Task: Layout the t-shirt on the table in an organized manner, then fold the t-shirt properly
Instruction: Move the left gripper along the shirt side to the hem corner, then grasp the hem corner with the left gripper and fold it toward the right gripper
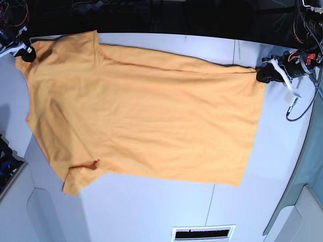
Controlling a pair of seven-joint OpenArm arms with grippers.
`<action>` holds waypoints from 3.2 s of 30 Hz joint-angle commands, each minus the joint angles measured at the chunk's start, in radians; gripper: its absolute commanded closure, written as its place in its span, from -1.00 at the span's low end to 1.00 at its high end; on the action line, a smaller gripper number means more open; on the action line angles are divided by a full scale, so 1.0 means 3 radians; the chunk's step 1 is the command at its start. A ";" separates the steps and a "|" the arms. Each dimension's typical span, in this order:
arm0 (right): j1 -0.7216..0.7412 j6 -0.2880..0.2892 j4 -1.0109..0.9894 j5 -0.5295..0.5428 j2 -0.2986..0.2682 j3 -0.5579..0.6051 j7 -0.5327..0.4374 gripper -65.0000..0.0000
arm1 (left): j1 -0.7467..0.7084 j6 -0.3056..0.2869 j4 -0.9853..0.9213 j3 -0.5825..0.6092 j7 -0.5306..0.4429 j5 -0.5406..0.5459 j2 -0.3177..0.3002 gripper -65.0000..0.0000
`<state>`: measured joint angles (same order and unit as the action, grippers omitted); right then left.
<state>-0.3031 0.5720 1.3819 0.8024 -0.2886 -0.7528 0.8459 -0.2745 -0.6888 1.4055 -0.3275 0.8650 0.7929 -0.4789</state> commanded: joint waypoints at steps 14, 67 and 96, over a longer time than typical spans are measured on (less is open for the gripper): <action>-0.0238 0.0027 0.0202 0.0017 -0.0219 -0.0046 -0.0141 0.72 | -0.0249 -0.0031 0.0188 -0.0053 -0.0025 0.0182 -0.0076 0.55; 0.2644 0.0008 -0.3061 -0.1603 -0.0366 0.1202 -0.2083 0.03 | 0.2519 0.0374 -0.2922 0.0792 -0.1489 -0.1198 0.0300 -0.21; 0.0954 0.0003 -0.0389 -0.0900 -0.0772 0.0877 -0.0950 1.00 | 0.1516 -0.0031 -0.0988 0.0792 0.0334 0.0734 -0.0501 1.00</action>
<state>-0.0273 0.5755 1.2503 0.5236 -0.4953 -0.4778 0.5800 0.1623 -0.6895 1.0939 -0.0822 0.9760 0.9981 -0.6071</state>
